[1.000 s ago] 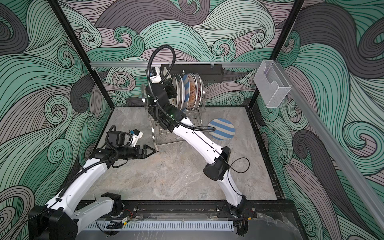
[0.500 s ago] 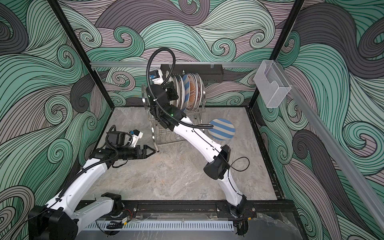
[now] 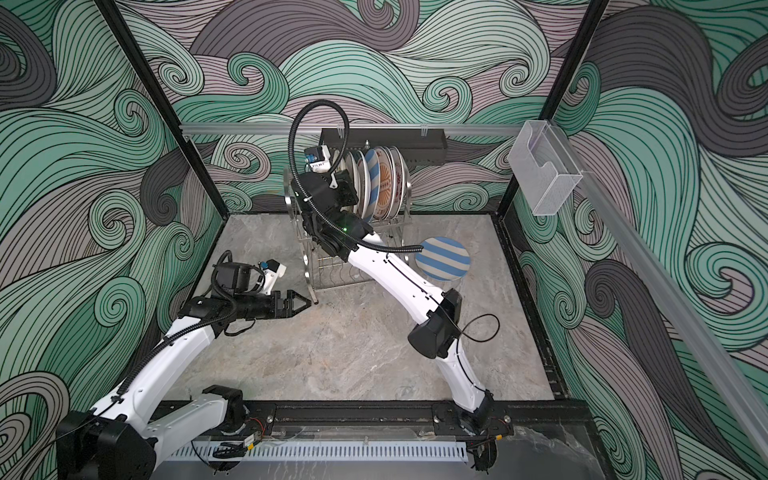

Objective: Load the plates into the dish rack
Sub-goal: 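Lower the cream plate into the rack slots in front of the other plates, then open the right gripper and withdraw it toward the blue striped plate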

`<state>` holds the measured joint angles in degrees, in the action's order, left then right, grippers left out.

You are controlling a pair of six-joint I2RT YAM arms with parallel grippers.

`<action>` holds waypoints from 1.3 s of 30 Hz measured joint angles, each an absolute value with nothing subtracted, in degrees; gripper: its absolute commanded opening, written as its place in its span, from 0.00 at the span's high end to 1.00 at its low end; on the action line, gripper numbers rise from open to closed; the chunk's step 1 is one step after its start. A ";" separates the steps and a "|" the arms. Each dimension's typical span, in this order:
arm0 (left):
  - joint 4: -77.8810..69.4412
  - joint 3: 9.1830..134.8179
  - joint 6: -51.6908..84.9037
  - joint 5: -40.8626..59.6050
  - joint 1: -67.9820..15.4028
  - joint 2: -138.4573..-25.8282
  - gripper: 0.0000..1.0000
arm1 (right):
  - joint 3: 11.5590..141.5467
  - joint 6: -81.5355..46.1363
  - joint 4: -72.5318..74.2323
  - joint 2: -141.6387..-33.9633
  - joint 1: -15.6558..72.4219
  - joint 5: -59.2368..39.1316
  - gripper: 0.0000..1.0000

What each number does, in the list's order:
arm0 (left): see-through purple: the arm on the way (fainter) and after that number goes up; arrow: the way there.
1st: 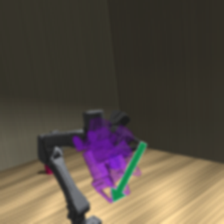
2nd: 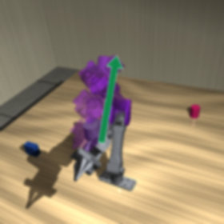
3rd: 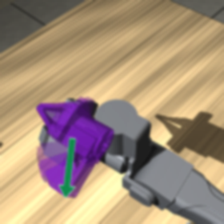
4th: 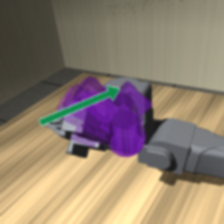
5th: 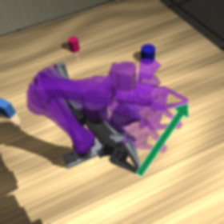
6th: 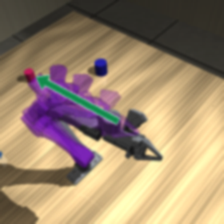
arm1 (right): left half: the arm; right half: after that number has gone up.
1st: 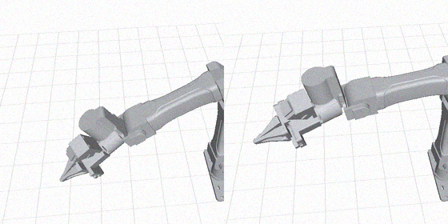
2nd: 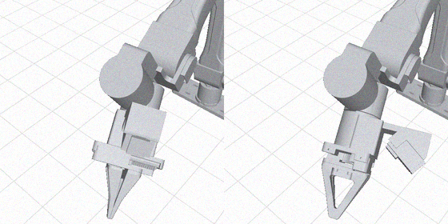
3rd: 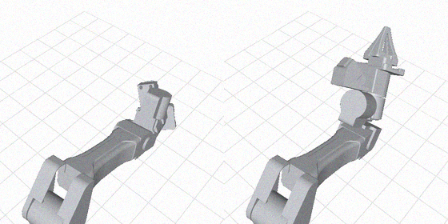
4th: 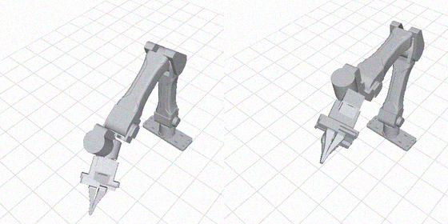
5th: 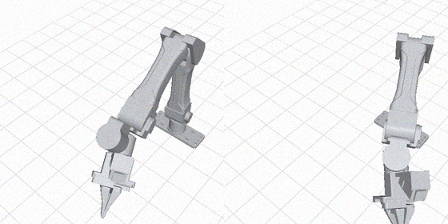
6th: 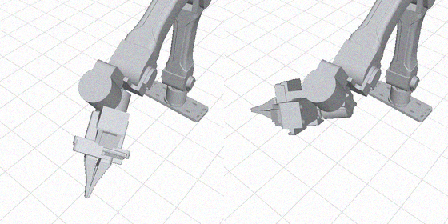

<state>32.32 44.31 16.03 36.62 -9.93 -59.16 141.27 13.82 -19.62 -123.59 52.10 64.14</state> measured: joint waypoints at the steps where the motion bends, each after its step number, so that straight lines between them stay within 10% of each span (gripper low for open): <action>1: 32.32 44.31 16.03 36.62 -9.93 -59.16 0.01 | 141.23 13.58 -19.70 -123.55 52.10 64.07 0.94; 26: 32.34 44.34 15.92 36.47 -9.93 -59.16 0.01 | 136.94 13.93 -24.49 -111.18 52.45 55.59 0.48; 39: 30.57 45.15 13.54 32.45 -9.93 -55.55 0.01 | 85.10 -1.28 -27.27 -69.82 35.79 38.83 0.42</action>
